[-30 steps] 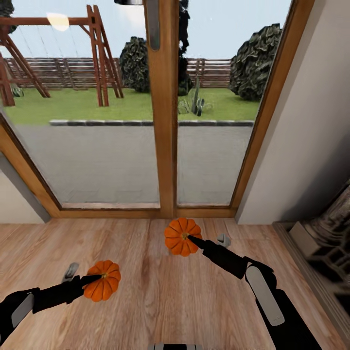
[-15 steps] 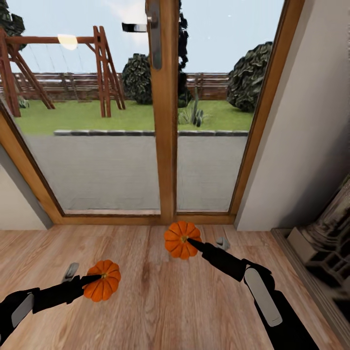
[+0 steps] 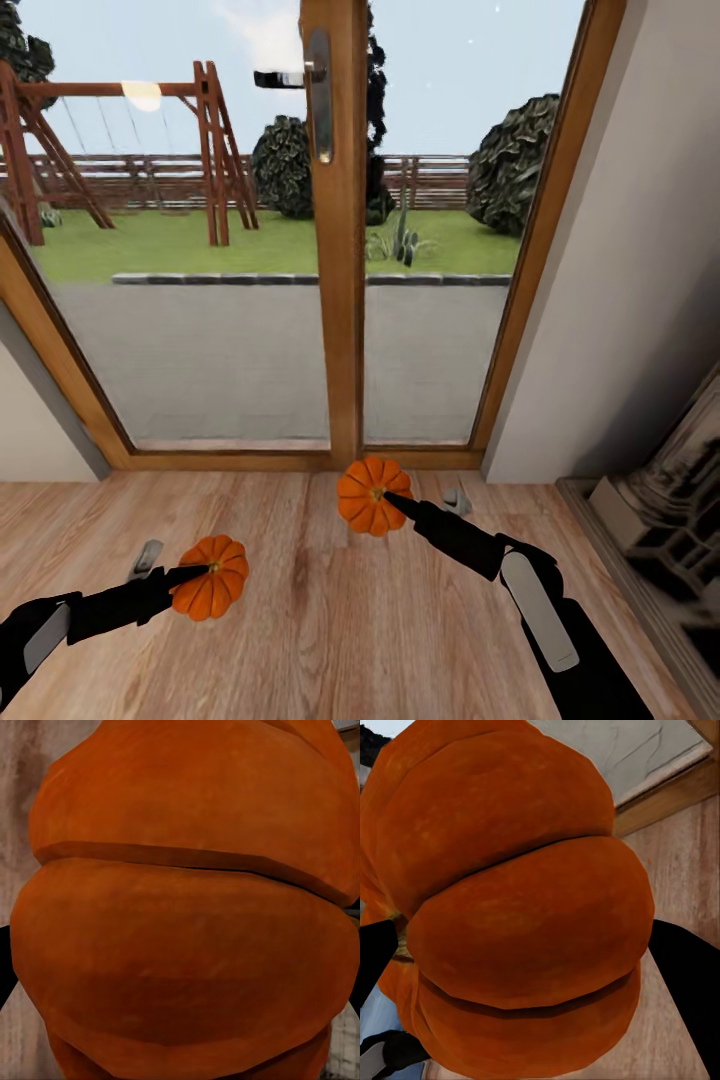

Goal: Place each of the two pumpkins and all three candles from the living room inside a cabinet in the living room (use any cabinet), then make sure every cabinet is closed, and position the cauldron so it is next to a table in the living room.

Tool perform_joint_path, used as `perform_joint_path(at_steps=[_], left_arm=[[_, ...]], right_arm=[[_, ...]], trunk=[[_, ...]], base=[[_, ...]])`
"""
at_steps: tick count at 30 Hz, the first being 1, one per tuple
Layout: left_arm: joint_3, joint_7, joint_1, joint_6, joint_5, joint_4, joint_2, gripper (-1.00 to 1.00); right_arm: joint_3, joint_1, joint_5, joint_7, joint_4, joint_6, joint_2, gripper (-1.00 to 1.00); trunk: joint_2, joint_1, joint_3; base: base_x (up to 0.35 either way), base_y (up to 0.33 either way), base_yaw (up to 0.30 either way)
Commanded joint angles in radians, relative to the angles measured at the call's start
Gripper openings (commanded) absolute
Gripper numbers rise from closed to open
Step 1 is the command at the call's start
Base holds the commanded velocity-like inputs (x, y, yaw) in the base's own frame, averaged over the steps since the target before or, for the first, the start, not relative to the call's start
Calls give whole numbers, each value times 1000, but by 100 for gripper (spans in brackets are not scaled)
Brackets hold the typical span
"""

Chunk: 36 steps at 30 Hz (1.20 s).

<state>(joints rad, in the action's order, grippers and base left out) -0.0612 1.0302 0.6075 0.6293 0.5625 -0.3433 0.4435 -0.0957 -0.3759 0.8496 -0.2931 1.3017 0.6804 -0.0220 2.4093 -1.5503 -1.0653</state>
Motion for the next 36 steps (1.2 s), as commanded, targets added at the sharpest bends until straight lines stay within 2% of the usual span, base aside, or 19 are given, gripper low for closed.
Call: perform_joint_path(at_steps=[1, 4, 8, 17, 36], left_arm=[[0, 0, 0, 0, -1, 0, 0, -100], [0, 0, 0, 0, -1, 0, 0, -100], [0, 1, 0, 0, 0, 0, 1, -100], [0, 1, 0, 0, 0, 0, 0, -100], [0, 1, 0, -1, -1, 0, 0, -100]], right_arm=[[-1, 0, 1, 11, 0, 2, 0, -100], [-3, 0, 2, 71, -1, 4, 2, -100], [-4, 1, 3, 104, -4, 5, 2, -100], [-4, 2, 3, 109, -49, 6, 2, -100], [-4, 2, 3, 108, -63, 5, 2, -100]], trunk=[[-7, 4, 3], [-28, 15, 13], [-56, 31, 25], [-119, 65, 53], [-252, 138, 113]], base=[[0, 0, 0], [0, 0, 0], [0, 0, 0], [0, 0, 0], [0, 0, 0]])
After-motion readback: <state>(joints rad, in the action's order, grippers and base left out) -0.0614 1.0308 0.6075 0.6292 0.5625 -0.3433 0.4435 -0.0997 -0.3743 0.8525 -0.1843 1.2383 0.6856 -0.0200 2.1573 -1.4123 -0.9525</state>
